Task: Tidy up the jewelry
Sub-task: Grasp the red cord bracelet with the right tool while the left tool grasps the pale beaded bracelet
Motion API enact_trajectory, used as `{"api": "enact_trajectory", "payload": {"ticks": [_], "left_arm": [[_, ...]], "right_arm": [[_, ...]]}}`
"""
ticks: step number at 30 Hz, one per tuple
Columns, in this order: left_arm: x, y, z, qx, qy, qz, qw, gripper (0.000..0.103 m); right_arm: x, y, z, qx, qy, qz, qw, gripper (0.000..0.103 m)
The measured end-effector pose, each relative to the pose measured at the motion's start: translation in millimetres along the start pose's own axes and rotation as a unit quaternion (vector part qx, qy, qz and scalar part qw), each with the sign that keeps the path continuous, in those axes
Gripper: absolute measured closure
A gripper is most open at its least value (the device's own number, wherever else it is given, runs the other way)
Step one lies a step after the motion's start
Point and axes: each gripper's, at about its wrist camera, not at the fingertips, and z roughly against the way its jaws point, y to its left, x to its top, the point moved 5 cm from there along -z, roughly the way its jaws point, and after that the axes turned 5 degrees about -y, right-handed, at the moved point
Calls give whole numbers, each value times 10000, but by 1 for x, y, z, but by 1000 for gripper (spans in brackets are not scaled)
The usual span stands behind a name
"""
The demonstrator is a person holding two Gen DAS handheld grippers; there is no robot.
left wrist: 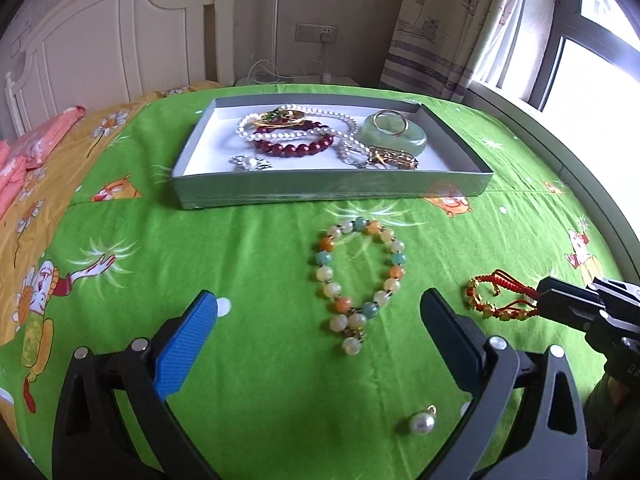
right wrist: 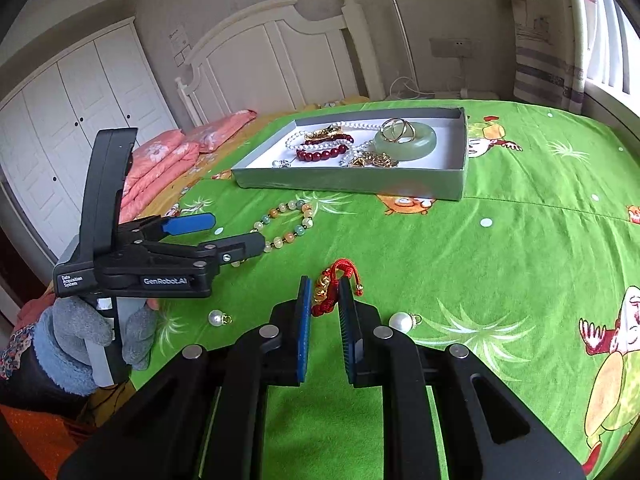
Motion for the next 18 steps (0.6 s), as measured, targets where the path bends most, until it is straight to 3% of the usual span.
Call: {"api": "enact_trajectory", "payload": {"ticks": [2,5,7,10,12,18], "left_arm": [[3,-12,-14,31,116,-198,9997,3],[3,-19,-31,-6,441,-324,9985,12],[3,-19,-32,45,398,-367,9985,16],[1,-23,-27,51,220,-527,9984,46],[0,-25,-23,42,154,-591,9981,81],[2,-7,-18,-433,87,-15,9990,85]], "right_arm": [[0,-2,2,20,-36,-20,10000,87],[-2,-1,1,38,-51,-9,10000,87],[-3,0,-2,10,-26,48,10000,87],[-3,0,-4,-26,9,55,10000,87],[-3,-1,-4,-36,2,20,10000,87],[-4,0,-4,-133,-38,65,9999,87]]}}
